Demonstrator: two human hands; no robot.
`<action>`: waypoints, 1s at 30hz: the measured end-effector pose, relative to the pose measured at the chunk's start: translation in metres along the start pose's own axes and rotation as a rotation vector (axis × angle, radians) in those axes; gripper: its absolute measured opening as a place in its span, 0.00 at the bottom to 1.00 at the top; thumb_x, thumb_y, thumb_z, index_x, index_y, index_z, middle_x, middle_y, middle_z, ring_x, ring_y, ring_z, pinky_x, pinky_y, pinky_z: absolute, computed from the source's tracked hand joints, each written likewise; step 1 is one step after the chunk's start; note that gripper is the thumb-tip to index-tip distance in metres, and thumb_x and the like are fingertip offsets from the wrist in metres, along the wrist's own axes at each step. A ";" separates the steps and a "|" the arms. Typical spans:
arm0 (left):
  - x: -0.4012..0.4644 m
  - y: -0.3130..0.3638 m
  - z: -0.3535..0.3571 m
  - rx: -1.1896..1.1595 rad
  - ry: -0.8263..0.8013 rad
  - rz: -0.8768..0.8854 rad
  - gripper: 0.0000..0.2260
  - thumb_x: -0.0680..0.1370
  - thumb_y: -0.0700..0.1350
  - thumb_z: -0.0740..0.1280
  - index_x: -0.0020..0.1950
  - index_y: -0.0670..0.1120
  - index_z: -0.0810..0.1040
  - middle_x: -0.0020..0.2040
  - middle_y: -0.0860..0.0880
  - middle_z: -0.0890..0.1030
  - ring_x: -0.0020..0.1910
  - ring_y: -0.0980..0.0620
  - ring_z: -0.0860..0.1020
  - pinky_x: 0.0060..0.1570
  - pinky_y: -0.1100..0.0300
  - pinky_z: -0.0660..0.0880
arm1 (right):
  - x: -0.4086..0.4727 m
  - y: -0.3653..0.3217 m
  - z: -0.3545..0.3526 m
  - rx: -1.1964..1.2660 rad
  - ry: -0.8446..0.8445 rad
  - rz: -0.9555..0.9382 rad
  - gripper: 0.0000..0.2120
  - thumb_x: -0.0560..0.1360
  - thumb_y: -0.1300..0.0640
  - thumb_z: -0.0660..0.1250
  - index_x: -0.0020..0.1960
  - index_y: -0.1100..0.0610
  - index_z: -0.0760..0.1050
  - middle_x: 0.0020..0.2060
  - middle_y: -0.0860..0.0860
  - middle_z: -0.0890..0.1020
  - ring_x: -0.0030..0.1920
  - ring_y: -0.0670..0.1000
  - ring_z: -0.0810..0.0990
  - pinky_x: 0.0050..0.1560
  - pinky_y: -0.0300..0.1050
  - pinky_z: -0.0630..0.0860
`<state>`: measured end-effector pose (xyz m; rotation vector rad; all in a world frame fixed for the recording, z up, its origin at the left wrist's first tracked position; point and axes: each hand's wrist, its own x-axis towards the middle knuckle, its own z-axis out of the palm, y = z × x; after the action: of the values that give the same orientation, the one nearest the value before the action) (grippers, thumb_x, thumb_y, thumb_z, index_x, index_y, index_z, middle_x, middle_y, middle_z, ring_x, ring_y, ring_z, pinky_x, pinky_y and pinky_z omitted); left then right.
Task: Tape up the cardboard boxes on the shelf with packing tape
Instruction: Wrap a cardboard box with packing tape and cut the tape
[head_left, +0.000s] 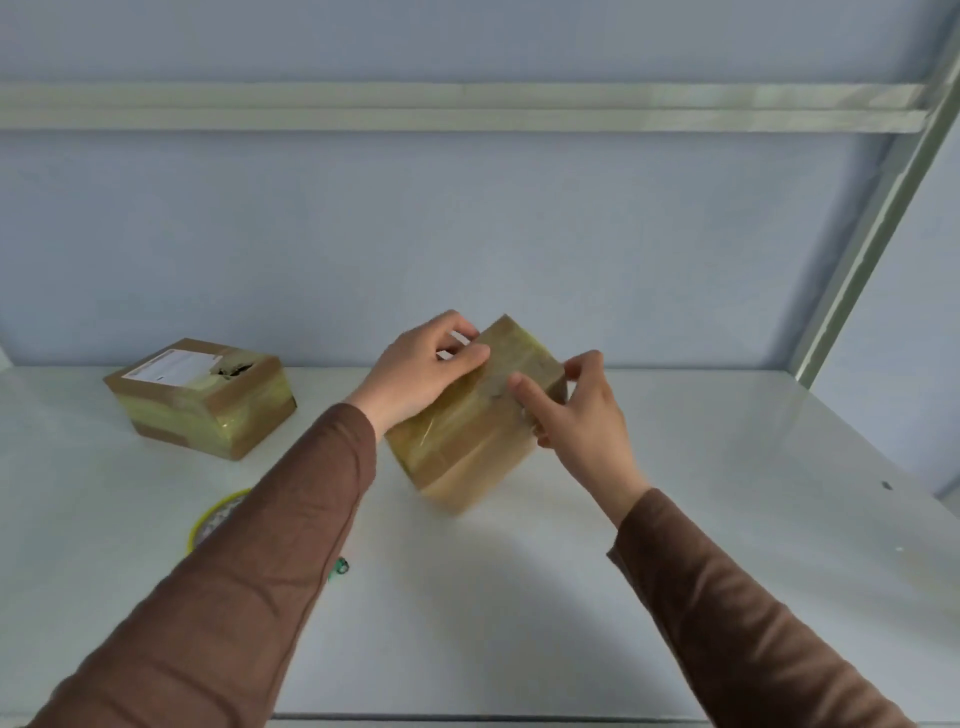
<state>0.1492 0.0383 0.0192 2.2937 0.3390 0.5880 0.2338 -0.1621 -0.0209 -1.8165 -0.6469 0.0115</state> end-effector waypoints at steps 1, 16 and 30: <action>0.005 0.004 -0.001 0.091 -0.069 0.010 0.17 0.72 0.71 0.65 0.52 0.63 0.78 0.50 0.60 0.84 0.48 0.60 0.82 0.50 0.54 0.78 | -0.007 0.000 -0.003 -0.077 -0.003 0.002 0.28 0.65 0.21 0.66 0.46 0.42 0.63 0.40 0.47 0.83 0.40 0.50 0.84 0.40 0.52 0.79; -0.066 -0.008 -0.026 -0.092 -0.076 0.133 0.25 0.78 0.71 0.60 0.70 0.62 0.77 0.74 0.64 0.72 0.75 0.67 0.65 0.75 0.59 0.63 | -0.022 0.019 -0.059 -0.204 -0.398 -0.212 0.44 0.66 0.22 0.67 0.78 0.31 0.57 0.75 0.36 0.62 0.75 0.42 0.65 0.72 0.55 0.70; -0.085 -0.018 -0.009 0.234 -0.418 0.195 0.28 0.76 0.65 0.67 0.75 0.70 0.63 0.80 0.70 0.55 0.76 0.64 0.52 0.75 0.61 0.54 | -0.015 0.032 -0.028 -0.124 -0.526 -0.387 0.24 0.76 0.40 0.70 0.70 0.45 0.78 0.73 0.38 0.74 0.79 0.41 0.57 0.78 0.42 0.59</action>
<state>0.0697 0.0218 -0.0143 2.6198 -0.0213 0.1540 0.2437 -0.1998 -0.0441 -1.7850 -1.3908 0.1988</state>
